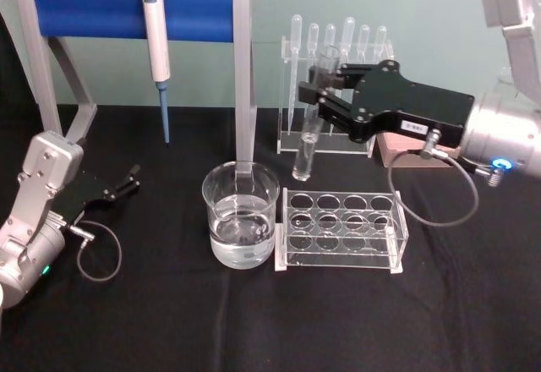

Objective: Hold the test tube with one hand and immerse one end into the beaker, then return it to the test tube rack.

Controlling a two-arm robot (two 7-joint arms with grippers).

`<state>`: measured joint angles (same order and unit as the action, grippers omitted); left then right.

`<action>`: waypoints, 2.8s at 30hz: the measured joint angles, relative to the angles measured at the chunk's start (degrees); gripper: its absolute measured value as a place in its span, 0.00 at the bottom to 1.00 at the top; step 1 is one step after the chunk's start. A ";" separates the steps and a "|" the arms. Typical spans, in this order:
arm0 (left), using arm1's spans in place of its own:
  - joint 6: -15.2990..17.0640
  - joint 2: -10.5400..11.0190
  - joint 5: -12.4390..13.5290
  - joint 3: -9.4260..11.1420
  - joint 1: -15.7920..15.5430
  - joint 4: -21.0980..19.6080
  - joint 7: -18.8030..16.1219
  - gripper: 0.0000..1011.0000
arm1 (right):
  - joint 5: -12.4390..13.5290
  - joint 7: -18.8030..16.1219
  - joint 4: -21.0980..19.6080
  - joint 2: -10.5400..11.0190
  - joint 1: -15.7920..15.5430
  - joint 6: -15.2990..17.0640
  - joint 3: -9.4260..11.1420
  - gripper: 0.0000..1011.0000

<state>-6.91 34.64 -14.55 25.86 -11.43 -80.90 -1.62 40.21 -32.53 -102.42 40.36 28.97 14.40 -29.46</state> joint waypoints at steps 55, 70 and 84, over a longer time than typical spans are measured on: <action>0.00 0.00 0.00 0.00 0.00 0.00 0.00 0.99 | -10.70 2.22 10.92 -12.44 1.22 -3.09 -8.03 0.22; 0.00 0.00 0.00 0.00 0.00 0.00 0.00 0.99 | -12.92 1.30 13.10 -13.85 -1.12 -5.85 -7.30 0.22; 0.00 0.00 0.00 0.00 0.00 0.00 0.00 0.99 | -15.29 0.85 14.72 -15.05 -2.22 -7.46 -6.95 0.22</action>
<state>-6.91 34.65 -14.55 25.86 -11.43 -80.90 -1.62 24.92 -31.68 -87.70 25.31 26.75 6.94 -36.41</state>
